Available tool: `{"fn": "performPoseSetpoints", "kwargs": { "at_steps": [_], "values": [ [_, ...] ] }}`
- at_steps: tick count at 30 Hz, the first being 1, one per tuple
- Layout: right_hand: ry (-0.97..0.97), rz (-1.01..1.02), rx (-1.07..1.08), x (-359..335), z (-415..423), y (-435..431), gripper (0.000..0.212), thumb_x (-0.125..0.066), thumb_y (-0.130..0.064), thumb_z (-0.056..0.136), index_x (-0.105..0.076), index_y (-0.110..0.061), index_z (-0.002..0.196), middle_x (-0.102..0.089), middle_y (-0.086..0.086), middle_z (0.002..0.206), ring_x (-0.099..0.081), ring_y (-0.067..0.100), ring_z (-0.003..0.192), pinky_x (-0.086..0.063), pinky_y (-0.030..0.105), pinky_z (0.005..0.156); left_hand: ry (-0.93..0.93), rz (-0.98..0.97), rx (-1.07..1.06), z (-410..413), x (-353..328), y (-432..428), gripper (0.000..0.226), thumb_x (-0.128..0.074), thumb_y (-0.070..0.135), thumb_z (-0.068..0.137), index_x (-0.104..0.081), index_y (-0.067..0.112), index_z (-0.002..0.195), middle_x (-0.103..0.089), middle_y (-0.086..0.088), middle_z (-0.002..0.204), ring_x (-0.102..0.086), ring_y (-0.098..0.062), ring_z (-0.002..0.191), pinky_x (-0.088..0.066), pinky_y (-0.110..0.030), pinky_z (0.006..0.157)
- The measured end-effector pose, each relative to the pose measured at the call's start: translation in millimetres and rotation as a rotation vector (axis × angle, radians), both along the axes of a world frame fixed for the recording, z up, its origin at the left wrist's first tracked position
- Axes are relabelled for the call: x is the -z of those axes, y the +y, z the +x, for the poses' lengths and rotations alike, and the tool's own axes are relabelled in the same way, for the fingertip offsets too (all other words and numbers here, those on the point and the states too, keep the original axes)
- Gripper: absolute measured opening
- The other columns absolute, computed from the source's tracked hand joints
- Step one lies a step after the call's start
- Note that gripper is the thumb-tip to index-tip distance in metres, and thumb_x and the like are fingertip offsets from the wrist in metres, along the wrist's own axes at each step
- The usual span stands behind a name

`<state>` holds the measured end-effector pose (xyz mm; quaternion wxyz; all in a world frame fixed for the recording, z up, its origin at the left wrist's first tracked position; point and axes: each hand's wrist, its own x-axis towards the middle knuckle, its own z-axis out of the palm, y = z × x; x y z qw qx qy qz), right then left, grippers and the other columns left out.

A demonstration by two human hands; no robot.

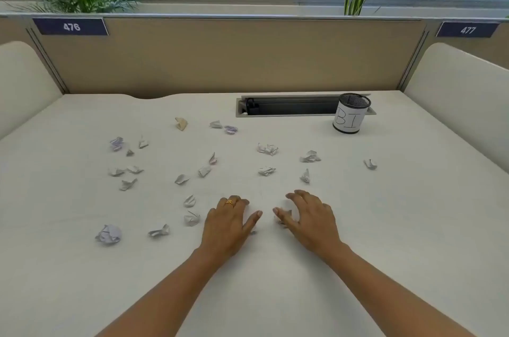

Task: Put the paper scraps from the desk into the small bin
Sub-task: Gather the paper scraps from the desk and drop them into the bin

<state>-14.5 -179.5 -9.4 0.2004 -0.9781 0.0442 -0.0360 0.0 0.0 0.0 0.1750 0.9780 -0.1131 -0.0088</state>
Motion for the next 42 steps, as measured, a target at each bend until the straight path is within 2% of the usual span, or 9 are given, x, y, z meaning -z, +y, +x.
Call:
{"fn": "performPoseSetpoints", "kwargs": {
  "at_steps": [3, 6, 11, 18, 22, 25, 28, 38, 42],
  "values": [
    [0.011, -0.024, -0.01, -1, -7, 3, 0.112, 0.001, -0.092, 0.053, -0.041, -0.027, 0.133, -0.044, 0.0, 0.143, -0.041, 0.021, 0.131, -0.037, 0.041, 0.102, 0.06, 0.072, 0.06, -3, 0, -2, 0.078, -0.016, 0.072, 0.074, -0.049, 0.02, 0.123, -0.052, 0.002, 0.127, -0.045, -0.019, 0.12, -0.045, -0.034, 0.088],
    [0.039, -0.082, -0.05, 0, -14, 8, 0.08, -0.02, -0.072, 0.073, -0.035, -0.028, 0.137, -0.039, 0.003, 0.146, -0.038, 0.024, 0.133, -0.037, 0.04, 0.103, 0.127, 0.112, 0.089, -6, -1, -6, 0.052, -0.046, 0.055, 0.086, -0.047, 0.021, 0.126, -0.048, 0.002, 0.13, -0.04, -0.017, 0.125, -0.046, -0.033, 0.089],
    [0.086, -0.11, -0.11, 2, -20, 10, 0.043, -0.037, -0.036, 0.097, -0.032, -0.028, 0.14, -0.028, 0.002, 0.152, -0.027, 0.021, 0.137, -0.031, 0.033, 0.107, 0.142, 0.116, 0.129, -8, 2, -6, 0.032, -0.047, 0.03, 0.092, -0.052, 0.015, 0.12, -0.05, -0.002, 0.124, -0.043, -0.019, 0.118, -0.047, -0.033, 0.089],
    [0.085, -0.012, -0.149, 1, -16, 9, 0.038, -0.036, -0.021, 0.099, -0.041, -0.02, 0.137, -0.041, -0.001, 0.143, -0.031, 0.018, 0.133, -0.043, 0.031, 0.098, 0.104, 0.112, 0.15, 7, 10, -9, 0.024, -0.042, 0.008, 0.09, -0.06, 0.003, 0.105, -0.058, -0.009, 0.104, -0.052, -0.023, 0.094, -0.043, -0.035, 0.078],
    [0.075, 0.087, -0.141, 2, -8, 5, 0.032, -0.041, -0.011, 0.096, -0.053, -0.011, 0.125, -0.057, 0.004, 0.123, -0.044, 0.019, 0.114, -0.04, 0.024, 0.088, 0.097, 0.152, 0.152, 18, 14, -15, 0.023, -0.04, 0.003, 0.086, -0.062, 0.003, 0.092, -0.035, 0.005, 0.066, -0.046, -0.02, 0.082, -0.036, -0.03, 0.071],
    [0.093, 0.17, -0.106, -3, 0, 0, 0.027, -0.044, -0.005, 0.092, -0.061, -0.003, 0.113, -0.062, 0.01, 0.11, -0.052, 0.024, 0.106, -0.038, 0.023, 0.082, 0.095, 0.087, 0.146, 28, 7, -25, 0.022, -0.043, 0.004, 0.086, -0.065, 0.007, 0.088, -0.062, -0.006, 0.088, -0.059, -0.028, 0.094, -0.046, -0.033, 0.079],
    [0.106, 0.176, -0.118, -11, 7, -7, 0.029, -0.047, -0.003, 0.09, -0.061, -0.004, 0.114, -0.061, 0.013, 0.112, -0.056, 0.027, 0.107, -0.043, 0.03, 0.089, 0.08, 0.018, 0.153, 42, -7, -41, 0.023, -0.048, 0.01, 0.088, -0.069, 0.009, 0.098, -0.068, -0.011, 0.106, -0.062, -0.028, 0.1, -0.051, -0.035, 0.087],
    [0.041, 0.096, -0.043, -41, 63, -66, 0.027, -0.05, -0.002, 0.089, -0.062, -0.005, 0.113, -0.06, 0.018, 0.115, -0.054, 0.033, 0.107, -0.044, 0.034, 0.089, -0.107, 0.069, 0.269, 135, -57, -129, 0.019, -0.054, 0.008, 0.088, -0.07, 0.008, 0.096, -0.071, -0.014, 0.099, -0.066, -0.032, 0.086, -0.057, -0.038, 0.081],
    [-0.021, 0.084, 0.036, -60, 105, -100, 0.022, -0.059, -0.001, 0.084, -0.066, 0.001, 0.105, -0.065, 0.022, 0.105, -0.061, 0.035, 0.099, -0.048, 0.034, 0.085, -0.108, -0.049, 0.253, 179, -82, -172, 0.016, -0.059, 0.011, 0.085, -0.072, 0.007, 0.091, -0.073, -0.014, 0.094, -0.068, -0.031, 0.081, -0.059, -0.039, 0.079]
  ]
}}
